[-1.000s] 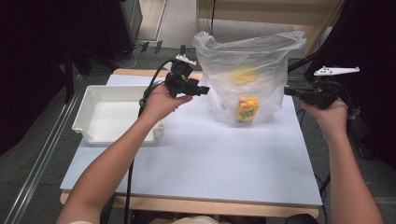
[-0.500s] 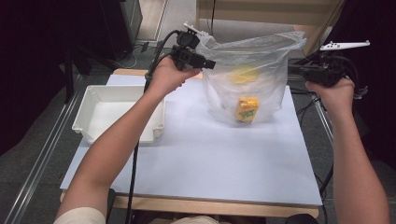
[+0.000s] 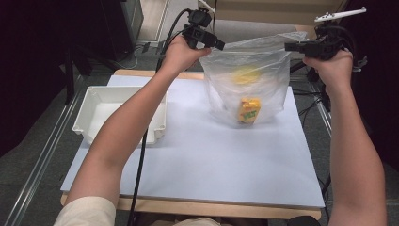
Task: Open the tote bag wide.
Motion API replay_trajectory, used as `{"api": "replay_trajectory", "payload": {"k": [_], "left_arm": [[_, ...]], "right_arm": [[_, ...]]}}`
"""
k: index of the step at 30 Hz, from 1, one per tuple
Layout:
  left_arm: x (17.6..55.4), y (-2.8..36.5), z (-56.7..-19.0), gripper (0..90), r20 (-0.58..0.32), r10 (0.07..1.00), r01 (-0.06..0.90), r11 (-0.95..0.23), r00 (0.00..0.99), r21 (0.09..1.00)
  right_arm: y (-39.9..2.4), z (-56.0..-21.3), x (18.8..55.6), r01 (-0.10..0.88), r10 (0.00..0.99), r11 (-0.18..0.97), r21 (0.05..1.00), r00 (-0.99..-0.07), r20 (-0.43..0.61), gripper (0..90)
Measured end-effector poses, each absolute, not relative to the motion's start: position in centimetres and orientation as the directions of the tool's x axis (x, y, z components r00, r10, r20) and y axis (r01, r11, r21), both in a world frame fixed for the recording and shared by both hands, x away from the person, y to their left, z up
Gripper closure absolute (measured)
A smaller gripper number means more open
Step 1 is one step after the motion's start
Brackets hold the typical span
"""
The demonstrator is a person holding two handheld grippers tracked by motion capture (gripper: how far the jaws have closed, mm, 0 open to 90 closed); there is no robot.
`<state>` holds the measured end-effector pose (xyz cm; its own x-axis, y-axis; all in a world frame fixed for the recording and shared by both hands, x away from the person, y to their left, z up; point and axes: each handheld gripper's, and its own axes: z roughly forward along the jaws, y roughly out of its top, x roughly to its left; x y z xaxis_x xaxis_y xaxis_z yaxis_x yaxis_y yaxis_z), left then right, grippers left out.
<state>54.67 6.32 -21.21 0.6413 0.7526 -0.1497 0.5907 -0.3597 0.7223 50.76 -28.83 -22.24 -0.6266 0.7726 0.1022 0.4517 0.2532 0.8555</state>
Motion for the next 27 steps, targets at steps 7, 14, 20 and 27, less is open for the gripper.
{"api": "replay_trajectory", "payload": {"k": [7, 14, 20, 27], "left_arm": [[56.7, 5.4, -20.9, 56.5, -0.15, 0.761, 0.608, -0.365, 0.631, 0.705], [58.8, 4.3, -20.6, 61.5, -0.111, 0.784, 0.605, -0.372, 0.61, 0.704], [60.4, 3.4, -21.2, 70.4, -0.109, 0.792, 0.623, -0.379, 0.601, 0.684], [62.1, 1.8, -23.0, 82.7, -0.128, 0.803, 0.646, -0.361, 0.582, 0.673]], "right_arm": [[-27.8, -21.7, 53.3, 0.49, 0.786, 0.243, 0.837, -0.605, 0.126, 90.0], [-25.9, -21.4, 56.0, 0.519, 0.797, 0.26, 0.814, -0.591, 0.123, 90.0], [-24.4, -21.2, 57.8, 0.537, 0.801, 0.264, 0.801, -0.585, 0.127, 90.0], [-23.0, -22.3, 59.7, 0.576, 0.821, 0.259, 0.775, -0.554, 0.138, 90.0]]}}
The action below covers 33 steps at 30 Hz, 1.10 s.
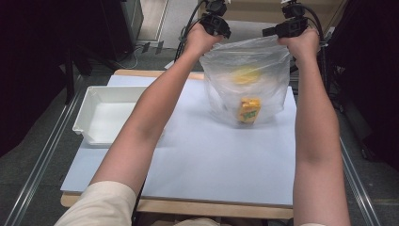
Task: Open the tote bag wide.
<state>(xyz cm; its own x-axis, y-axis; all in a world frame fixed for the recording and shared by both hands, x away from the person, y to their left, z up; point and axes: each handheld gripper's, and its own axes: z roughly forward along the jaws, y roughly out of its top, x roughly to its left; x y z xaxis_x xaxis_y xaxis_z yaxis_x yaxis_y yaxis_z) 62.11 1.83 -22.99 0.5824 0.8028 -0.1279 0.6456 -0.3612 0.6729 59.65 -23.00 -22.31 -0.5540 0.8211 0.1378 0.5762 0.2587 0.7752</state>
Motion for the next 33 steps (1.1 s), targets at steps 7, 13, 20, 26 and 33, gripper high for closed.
{"api": "replay_trajectory", "payload": {"k": [7, 13, 20, 26, 33], "left_arm": [[62.0, 0.8, -25.8, 83.4, -0.123, 0.798, 0.666, -0.395, 0.59, 0.633], [60.8, 0.8, -27.0, 83.0, -0.131, 0.782, 0.668, -0.417, 0.61, 0.617], [59.2, 0.7, -27.4, 81.3, -0.145, 0.763, 0.668, -0.436, 0.629, 0.603], [57.6, 1.0, -27.4, 81.0, -0.161, 0.742, 0.663, -0.452, 0.651, 0.596], [55.8, 1.4, -27.0, 80.8, -0.17, 0.722, 0.647, -0.458, 0.671, 0.609]], "right_arm": [[-22.1, -24.4, 59.8, 0.629, 0.83, 0.337, 0.701, -0.549, 0.094, 90.0], [-22.8, -25.3, 58.5, 0.626, 0.826, 0.337, 0.703, -0.555, 0.098, 90.0], [-23.7, -26.9, 56.7, 0.641, 0.818, 0.338, 0.689, -0.562, 0.122, 90.0], [-23.9, -27.2, 55.2, 0.631, 0.809, 0.351, 0.692, -0.576, 0.115, 90.0], [-24.2, -27.4, 53.1, 0.619, 0.81, 0.354, 0.701, -0.578, 0.101, 90.0]]}}
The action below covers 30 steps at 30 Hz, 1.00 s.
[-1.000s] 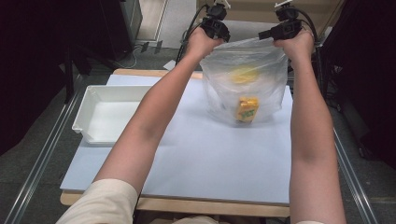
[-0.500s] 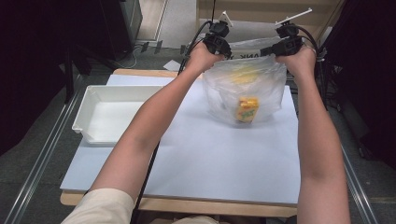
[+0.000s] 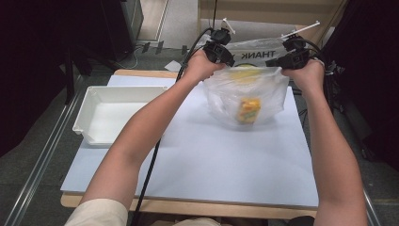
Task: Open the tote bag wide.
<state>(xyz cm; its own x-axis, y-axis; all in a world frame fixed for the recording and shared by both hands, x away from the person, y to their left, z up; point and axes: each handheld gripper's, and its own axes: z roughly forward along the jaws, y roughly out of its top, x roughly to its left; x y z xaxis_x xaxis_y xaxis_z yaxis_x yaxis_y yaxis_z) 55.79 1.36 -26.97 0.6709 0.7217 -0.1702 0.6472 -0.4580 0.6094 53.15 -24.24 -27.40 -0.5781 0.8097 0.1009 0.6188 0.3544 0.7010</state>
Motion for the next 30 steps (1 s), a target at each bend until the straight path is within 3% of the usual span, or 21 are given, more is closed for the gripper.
{"api": "replay_trajectory", "payload": {"k": [13, 18, 23, 30], "left_arm": [[52.2, 2.3, -28.1, 79.8, -0.194, 0.687, 0.618, -0.447, 0.7, 0.646], [50.5, 2.6, -29.1, 79.6, -0.163, 0.664, 0.574, -0.465, 0.73, 0.674], [50.2, 3.1, -29.7, 84.3, -0.183, 0.606, 0.541, -0.484, 0.774, 0.688], [49.7, 3.7, -30.7, 84.1, -0.219, 0.536, 0.515, -0.498, 0.815, 0.698]], "right_arm": [[-24.9, -27.9, 48.3, 0.581, 0.806, 0.339, 0.74, -0.585, 0.089, 90.0], [-24.6, -28.1, 45.9, 0.549, 0.796, 0.36, 0.755, -0.603, 0.059, 90.0], [-24.7, -28.5, 44.7, 0.531, 0.782, 0.359, 0.767, -0.62, 0.063, 90.0], [-25.3, -29.9, 43.2, 0.527, 0.772, 0.341, 0.779, -0.629, 0.088, 90.0]]}}
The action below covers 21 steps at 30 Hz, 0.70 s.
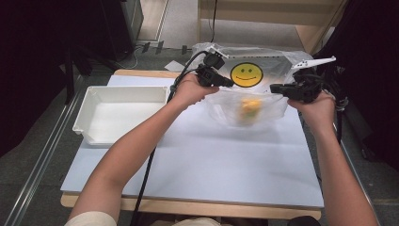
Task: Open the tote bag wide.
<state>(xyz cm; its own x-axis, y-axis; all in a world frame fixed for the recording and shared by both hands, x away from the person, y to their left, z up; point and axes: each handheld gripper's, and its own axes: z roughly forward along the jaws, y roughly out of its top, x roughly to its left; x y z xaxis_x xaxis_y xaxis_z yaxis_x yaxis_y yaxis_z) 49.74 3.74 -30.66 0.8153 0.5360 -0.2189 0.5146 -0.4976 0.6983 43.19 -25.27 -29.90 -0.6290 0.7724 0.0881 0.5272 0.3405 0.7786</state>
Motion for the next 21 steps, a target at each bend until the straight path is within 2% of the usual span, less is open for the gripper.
{"api": "replay_trajectory", "payload": {"k": [13, 21], "left_arm": [[48.9, 2.8, -33.0, 82.5, -0.248, 0.515, 0.534, -0.537, 0.821, 0.653], [49.0, 2.4, -35.1, 81.5, -0.269, 0.532, 0.569, -0.549, 0.803, 0.612]], "right_arm": [[-25.6, -32.3, 40.9, 0.536, 0.777, 0.325, 0.779, -0.621, 0.104, 88.8], [-25.8, -33.8, 41.1, 0.572, 0.79, 0.307, 0.761, -0.598, 0.132, 88.1]]}}
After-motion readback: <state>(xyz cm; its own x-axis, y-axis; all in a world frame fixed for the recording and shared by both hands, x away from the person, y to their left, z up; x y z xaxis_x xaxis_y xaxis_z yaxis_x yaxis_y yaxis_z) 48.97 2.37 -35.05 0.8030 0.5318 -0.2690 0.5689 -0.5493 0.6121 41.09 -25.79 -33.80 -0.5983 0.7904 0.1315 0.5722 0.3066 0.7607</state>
